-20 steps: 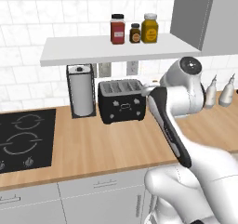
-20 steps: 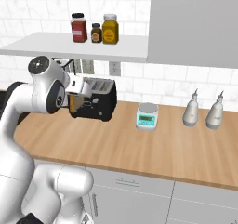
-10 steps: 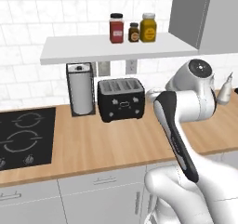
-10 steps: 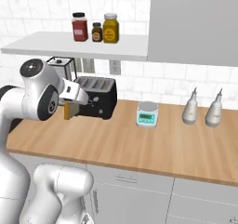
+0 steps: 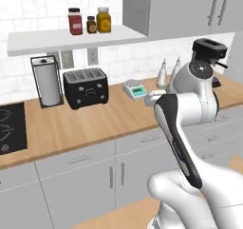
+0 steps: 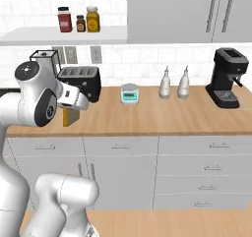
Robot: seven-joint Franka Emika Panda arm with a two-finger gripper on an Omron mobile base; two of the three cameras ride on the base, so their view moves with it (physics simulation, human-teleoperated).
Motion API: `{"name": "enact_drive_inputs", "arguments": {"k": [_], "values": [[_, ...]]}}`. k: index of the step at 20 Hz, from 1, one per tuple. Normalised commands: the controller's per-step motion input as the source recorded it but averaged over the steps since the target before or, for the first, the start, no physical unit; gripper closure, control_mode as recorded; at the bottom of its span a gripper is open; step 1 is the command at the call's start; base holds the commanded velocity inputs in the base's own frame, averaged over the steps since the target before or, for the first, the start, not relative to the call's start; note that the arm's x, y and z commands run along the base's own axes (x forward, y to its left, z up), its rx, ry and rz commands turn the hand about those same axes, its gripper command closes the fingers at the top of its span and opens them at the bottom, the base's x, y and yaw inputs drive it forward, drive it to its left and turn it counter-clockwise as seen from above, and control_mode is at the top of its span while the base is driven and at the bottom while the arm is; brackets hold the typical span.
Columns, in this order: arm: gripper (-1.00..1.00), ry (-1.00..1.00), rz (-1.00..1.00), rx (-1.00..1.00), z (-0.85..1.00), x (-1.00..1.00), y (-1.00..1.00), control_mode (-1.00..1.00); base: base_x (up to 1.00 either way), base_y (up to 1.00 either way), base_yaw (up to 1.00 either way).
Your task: Start the toaster. Once the lever pops up, take the bread to the plate on the dining counter.
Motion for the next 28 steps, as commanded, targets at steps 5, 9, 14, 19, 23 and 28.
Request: {"name": "enact_drive_inputs", "arguments": {"k": [5,9,14,19,23,28], "values": [[1.00,0.00,0.00,0.00,0.00,0.00,0.00,1.00,-0.27,0.00,-0.91],[1.00,0.00,0.00,0.00,0.00,0.00,0.00,1.00,-0.10,0.00,-0.95],[1.00,0.00,0.00,0.00,0.00,0.00,0.00,1.00,-0.08,-0.04,-0.93],[1.00,0.00,0.00,0.00,0.00,0.00,0.00,1.00,0.04,-0.27,-0.82],[1.00,0.00,0.00,0.00,0.00,0.00,0.00,1.00,0.47,-0.22,-0.65],[1.00,0.00,0.00,0.00,0.00,0.00,0.00,1.00,0.76,-0.15,-0.55]]}}
